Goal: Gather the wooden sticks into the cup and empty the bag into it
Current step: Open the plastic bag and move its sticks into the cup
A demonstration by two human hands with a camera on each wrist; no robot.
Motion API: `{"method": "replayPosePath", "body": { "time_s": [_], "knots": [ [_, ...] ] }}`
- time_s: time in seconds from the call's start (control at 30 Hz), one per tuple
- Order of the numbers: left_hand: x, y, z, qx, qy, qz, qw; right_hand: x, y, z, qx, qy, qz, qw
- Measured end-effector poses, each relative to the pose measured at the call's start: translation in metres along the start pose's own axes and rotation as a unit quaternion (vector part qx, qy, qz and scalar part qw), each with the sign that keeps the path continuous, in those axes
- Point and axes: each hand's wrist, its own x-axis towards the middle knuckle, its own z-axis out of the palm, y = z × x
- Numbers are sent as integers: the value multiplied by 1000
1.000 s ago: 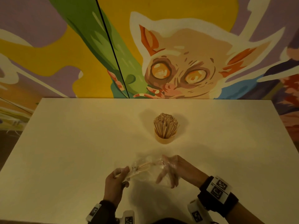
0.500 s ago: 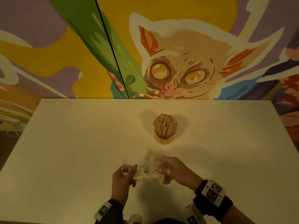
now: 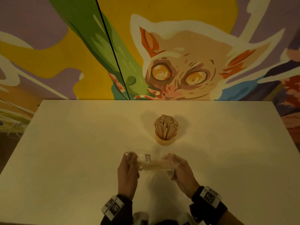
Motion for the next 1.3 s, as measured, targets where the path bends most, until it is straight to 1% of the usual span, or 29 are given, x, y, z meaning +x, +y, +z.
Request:
{"method": "replayPosePath", "body": {
  "time_s": [0.03, 0.1, 0.17, 0.23, 0.27, 0.3, 0.4, 0.43, 0.47, 0.5, 0.57, 0.63, 0.67, 0.73, 0.8, 0.83, 0.9, 0.97, 1.03, 1.07, 1.17, 1.23, 1.27, 1.3],
  "knots": [
    [0, 1, 1, 12, 3, 17, 1000, 0, 1, 2, 5, -12, 17, 1000],
    [-5, 6, 6, 49, -18, 68, 996, 2, 2, 5, 22, -19, 48, 998],
    [-10, 12, 10, 94, -67, 123, 986, 4, 2, 6, 44, -13, 55, 997],
    [-14, 19, 11, 119, -118, 157, 973, 6, 4, 4, 64, -7, 47, 997],
    [-16, 22, 11, 115, -129, 159, 972, 7, 4, 2, 69, 0, 42, 997],
    [-17, 26, 10, 101, -124, 153, 975, 8, 4, 0, 69, 11, 39, 997],
    [-16, 36, 5, 40, -60, 104, 992, 13, -1, -6, 92, 28, 60, 994],
    [-15, 39, 4, 31, -44, 92, 994, 14, -4, -8, 96, 22, 64, 993],
    [-14, 39, 2, 33, -35, 95, 994, 14, -5, -9, 96, 10, 62, 993],
    [-12, 39, 1, 51, -32, 113, 992, 14, -5, -10, 98, -12, 53, 994],
    [-10, 36, 0, 116, -46, 167, 978, 13, -4, -9, 92, -58, 35, 993],
    [-7, 31, -2, 167, -64, 189, 966, 12, -1, -7, 81, -80, 23, 993],
    [-6, 31, -3, 183, -73, 189, 962, 11, 0, -7, 82, -76, 24, 993],
    [-4, 33, -4, 204, -98, 196, 954, 12, 2, -8, 94, -45, 28, 994],
    [-8, 39, -3, 205, -123, 215, 947, 13, 3, -9, 102, -12, 37, 994],
    [-11, 44, -2, 196, -125, 226, 946, 14, 2, -10, 113, -3, 43, 993],
    [-16, 52, -1, 163, -99, 235, 953, 14, 0, -13, 136, 5, 62, 989],
    [-19, 60, -4, 121, -69, 217, 966, 11, -5, -17, 125, -15, 63, 990],
    [-20, 70, -9, 121, -60, 221, 966, 6, -11, -18, 78, -57, 31, 995],
    [-19, 74, -11, 138, -68, 232, 960, 4, -13, -19, 66, -71, 27, 995],
    [-18, 79, -14, 188, -129, 245, 943, 1, -14, -17, 71, -103, 43, 991],
    [-18, 79, -14, 220, -146, 254, 930, 1, -14, -13, 72, -116, 35, 990],
    [-18, 80, -14, 219, -143, 253, 931, 0, -14, -12, 75, -116, 32, 990],
    [-19, 83, -15, 202, -135, 240, 940, 0, -13, -13, 83, -109, 29, 990]
  ]
}}
